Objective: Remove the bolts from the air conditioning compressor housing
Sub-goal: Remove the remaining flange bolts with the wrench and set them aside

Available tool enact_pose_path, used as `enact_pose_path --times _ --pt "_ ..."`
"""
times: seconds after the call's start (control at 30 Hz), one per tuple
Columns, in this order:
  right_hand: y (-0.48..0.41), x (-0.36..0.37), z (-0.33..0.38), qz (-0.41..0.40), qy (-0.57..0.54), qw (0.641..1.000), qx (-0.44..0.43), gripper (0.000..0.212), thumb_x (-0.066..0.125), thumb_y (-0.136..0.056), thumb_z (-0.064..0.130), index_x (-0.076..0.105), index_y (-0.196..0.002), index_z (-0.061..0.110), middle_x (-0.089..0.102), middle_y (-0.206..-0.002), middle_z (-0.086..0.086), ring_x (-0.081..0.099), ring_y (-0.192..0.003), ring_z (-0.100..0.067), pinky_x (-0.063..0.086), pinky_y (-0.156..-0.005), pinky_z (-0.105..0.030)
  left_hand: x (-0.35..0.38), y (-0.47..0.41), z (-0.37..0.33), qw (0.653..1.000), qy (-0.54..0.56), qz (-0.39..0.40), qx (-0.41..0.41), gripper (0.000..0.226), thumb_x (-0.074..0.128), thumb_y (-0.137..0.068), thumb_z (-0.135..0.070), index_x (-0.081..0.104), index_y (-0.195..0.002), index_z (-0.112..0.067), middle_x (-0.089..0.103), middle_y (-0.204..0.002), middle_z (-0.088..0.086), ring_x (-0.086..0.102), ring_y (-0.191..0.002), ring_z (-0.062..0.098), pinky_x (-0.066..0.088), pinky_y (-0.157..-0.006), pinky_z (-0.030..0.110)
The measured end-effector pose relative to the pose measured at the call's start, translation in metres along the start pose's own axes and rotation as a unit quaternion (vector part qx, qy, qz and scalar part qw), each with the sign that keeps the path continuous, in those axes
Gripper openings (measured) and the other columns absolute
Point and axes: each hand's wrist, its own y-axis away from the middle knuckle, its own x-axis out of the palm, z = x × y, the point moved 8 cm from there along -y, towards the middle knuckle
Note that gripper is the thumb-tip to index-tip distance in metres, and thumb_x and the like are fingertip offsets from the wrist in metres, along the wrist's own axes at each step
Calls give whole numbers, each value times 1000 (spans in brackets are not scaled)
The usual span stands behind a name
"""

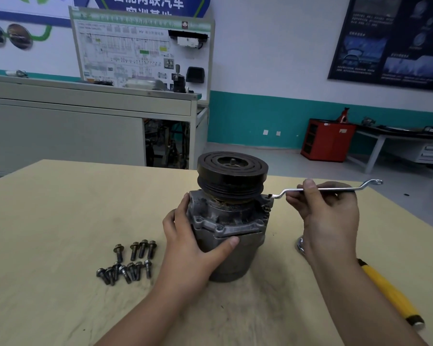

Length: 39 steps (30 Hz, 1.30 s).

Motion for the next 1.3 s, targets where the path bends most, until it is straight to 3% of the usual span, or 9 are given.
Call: enact_pose_path --times 0.3,0.4,0.47,0.53,0.63,0.77,0.9,1.1,1.3 --pt "37 6 9 83 158 972 -154 23 62 -86 -2 51 -77 16 70 -78 5 71 -71 -13 57 -68 -23 0 0 -2 1000 -3 5 -6 121 59 -45 -74 7 -148 -38 16 -131 -22 25 -109 -17 24 -100 15" --pt "44 7 12 83 198 958 -189 27 63 -86 7 53 -77 30 68 -79 3 70 -74 -12 56 -67 -22 0 0 0 1000 -1 6 -9 121 60 -45 -74 6 -148 -39 15 -129 -24 27 -112 -13 24 -100 15" --pt "49 7 12 79 233 946 -212 25 62 -86 18 52 -76 39 66 -79 3 69 -78 -19 56 -69 -32 0 0 0 1000 -1 5 -9 121 60 -45 -74 6 -147 -39 15 -128 -25 27 -111 -12 24 -100 15" --pt "55 9 12 81 272 926 -248 19 62 -87 16 53 -78 30 64 -80 0 67 -77 -21 55 -67 -40 0 0 -1 1000 0 2 -8 121 60 -44 -74 7 -147 -39 15 -128 -24 27 -108 -15 24 -100 15" --pt "62 12 13 89 315 899 -291 10 61 -88 14 55 -82 18 61 -81 10 66 -74 -14 53 -62 -35 0 0 -1 1000 1 1 -8 122 59 -43 -75 8 -148 -39 16 -128 -23 26 -110 -15 24 -99 15" --pt "59 7 7 78 286 925 -237 13 63 -87 7 57 -80 16 64 -80 1 67 -74 -18 55 -64 -35 0 1 0 1000 4 3 -12 122 59 -43 -76 8 -147 -40 15 -129 -24 27 -112 -13 24 -100 15" --pt "47 3 3 91 203 967 -128 16 60 -88 2 55 -83 17 68 -74 0 69 -62 -13 51 -55 -15 0 0 0 1000 2 5 -10 121 59 -43 -76 7 -147 -40 15 -127 -26 25 -109 -16 24 -99 16" --pt "18 -7 -8 100 100 990 21 36 56 -90 -1 43 -118 19 74 -84 -2 66 -51 -22 52 -48 -22 0 0 1 1000 -4 7 -18 122 59 -44 -77 5 -147 -41 13 -128 -27 26 -111 -14 26 -99 17" --pt "1 -6 -26 76 48 994 59 26 48 -95 -2 39 -113 15 74 -77 -3 55 -42 -13 46 -43 -21 0 1 -1 1000 0 11 -10 120 58 -44 -76 6 -146 -42 15 -130 -25 26 -103 -26 25 -99 16"
